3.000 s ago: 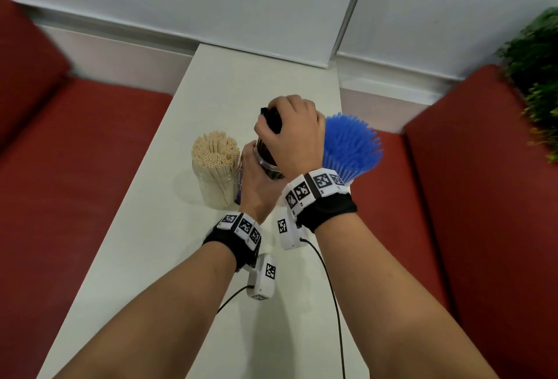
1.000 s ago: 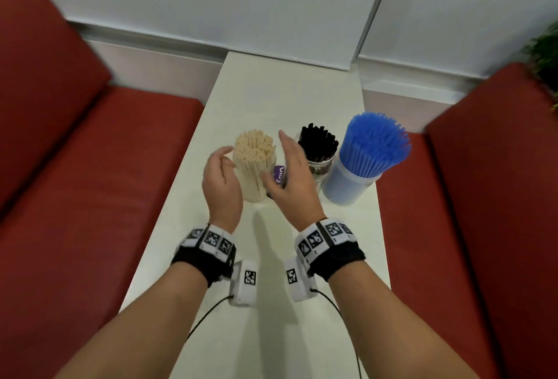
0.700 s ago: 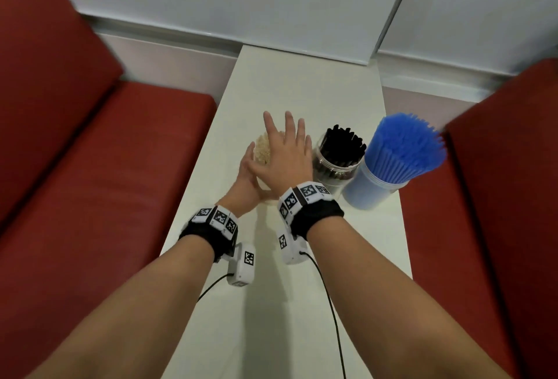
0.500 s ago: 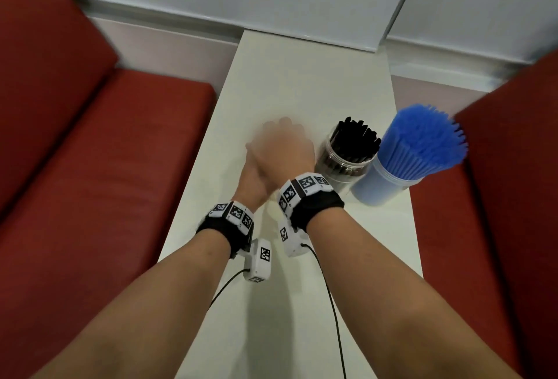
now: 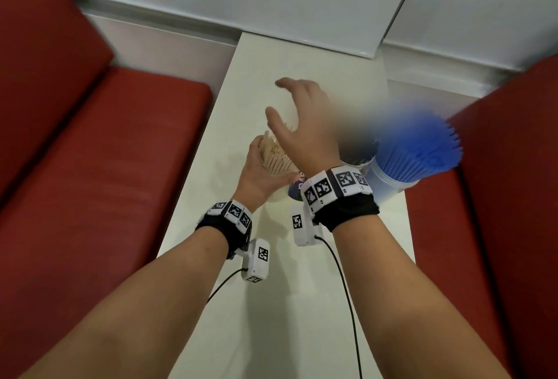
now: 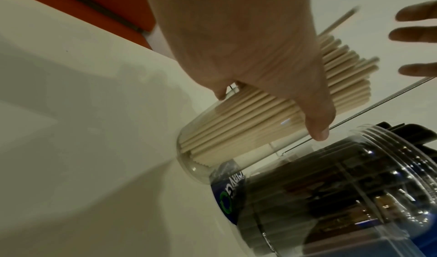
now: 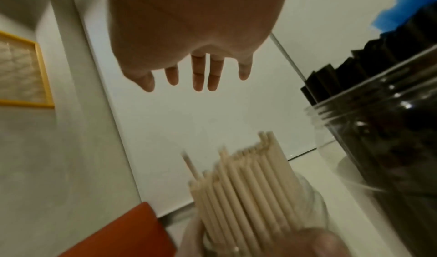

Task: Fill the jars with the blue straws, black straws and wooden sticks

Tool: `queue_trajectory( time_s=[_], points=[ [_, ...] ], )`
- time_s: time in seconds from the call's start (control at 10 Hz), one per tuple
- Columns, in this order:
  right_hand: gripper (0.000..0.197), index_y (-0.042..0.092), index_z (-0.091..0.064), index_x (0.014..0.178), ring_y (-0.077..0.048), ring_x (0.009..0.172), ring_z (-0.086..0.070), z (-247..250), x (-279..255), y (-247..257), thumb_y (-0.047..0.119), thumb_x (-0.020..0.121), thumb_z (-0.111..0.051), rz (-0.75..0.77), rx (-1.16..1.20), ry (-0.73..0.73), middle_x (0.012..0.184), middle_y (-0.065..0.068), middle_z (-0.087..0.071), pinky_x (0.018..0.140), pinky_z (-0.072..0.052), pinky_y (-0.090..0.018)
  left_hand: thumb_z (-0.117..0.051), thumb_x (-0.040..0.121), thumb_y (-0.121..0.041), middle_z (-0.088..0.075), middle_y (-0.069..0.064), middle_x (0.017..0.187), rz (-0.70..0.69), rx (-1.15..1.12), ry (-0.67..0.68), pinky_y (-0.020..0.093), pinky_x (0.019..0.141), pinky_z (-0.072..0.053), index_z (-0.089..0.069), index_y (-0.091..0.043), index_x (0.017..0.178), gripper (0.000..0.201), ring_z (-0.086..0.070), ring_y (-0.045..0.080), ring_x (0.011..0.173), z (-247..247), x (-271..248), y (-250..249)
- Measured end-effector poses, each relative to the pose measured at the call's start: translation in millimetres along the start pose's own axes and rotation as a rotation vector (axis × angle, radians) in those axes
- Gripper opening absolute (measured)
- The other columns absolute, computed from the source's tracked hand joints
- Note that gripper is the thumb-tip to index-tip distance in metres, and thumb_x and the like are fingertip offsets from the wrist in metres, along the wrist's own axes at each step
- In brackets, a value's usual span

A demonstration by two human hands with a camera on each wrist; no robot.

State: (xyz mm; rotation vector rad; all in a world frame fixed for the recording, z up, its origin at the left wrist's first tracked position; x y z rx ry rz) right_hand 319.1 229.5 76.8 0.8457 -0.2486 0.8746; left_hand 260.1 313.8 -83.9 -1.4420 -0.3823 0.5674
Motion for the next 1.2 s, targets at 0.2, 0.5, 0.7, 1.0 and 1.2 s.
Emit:
queue_trajectory(
  time_s=[0.2,0.5,0.7,1.0,1.2],
  points=[
    [0.053,0.011,-0.034,0.154,-0.03,0.15,-0.025,-26,-5,-20,0.038,0.108,-0.035,-0.317,-0.189,0.263,0.159,-0.013,-0.034,0.122,-0.02,-0.046,-0.094,0.052,-0.046,-0.055,-0.012,0.131,-0.032,-0.058,0.046,0.033,0.098,-0.051,-0.031,-0.034,0.136,0.105,-0.058,0.009,0.119,0,-3,-2],
    [0.07,0.026,-0.004,0.162,-0.027,0.156,0.008,-60,-25,-42,0.06,0.104,-0.024,-0.182,-0.482,0.61,0.17,0.001,-0.006,0.123,0.004,-0.06,-0.085,0.061,-0.04,-0.049,-0.021,0.134,-0.052,-0.043,0.067,0.016,0.095,-0.047,-0.031,-0.033,0.134,0.091,-0.052,-0.007,0.119,2,-1,-6],
    [0.084,0.023,-0.007,0.162,-0.022,0.156,0.011,-62,-18,-31,0.073,0.096,-0.022,-0.24,-0.239,0.564,0.17,0.002,-0.003,0.123,0.009,-0.057,-0.086,0.063,-0.04,-0.044,-0.025,0.139,-0.093,0.098,0.017,0.002,0.089,-0.042,-0.023,-0.034,0.144,0.102,-0.043,-0.021,0.117,7,3,-3],
    [0.073,0.018,-0.011,0.162,-0.019,0.156,0.01,-54,-41,-36,0.06,0.103,-0.024,-0.124,-0.358,0.522,0.17,0.002,-0.002,0.125,0.007,-0.048,-0.08,0.073,-0.016,-0.05,0.001,0.135,0.003,-0.024,0.107,0.022,0.086,-0.05,-0.027,-0.015,0.139,0.085,-0.058,0.011,0.111,0,1,-8],
    [0.074,0.014,-0.006,0.162,-0.022,0.157,0.002,-13,-38,-21,0.053,0.106,-0.034,-0.244,-0.008,0.339,0.169,-0.002,-0.011,0.127,-0.001,-0.044,-0.09,0.066,-0.023,-0.02,0.003,0.159,0.07,0.049,0.161,0.027,0.112,-0.029,0.005,-0.024,0.153,0.13,-0.026,0.008,0.142,8,-9,-22]
  ],
)
Point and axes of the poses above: each hand's wrist, its own x-axis towards the middle knuckle, its own z-axis out of the back of the hand, y = z × x, the point moved 3 cm from there along x, towards the middle knuckle
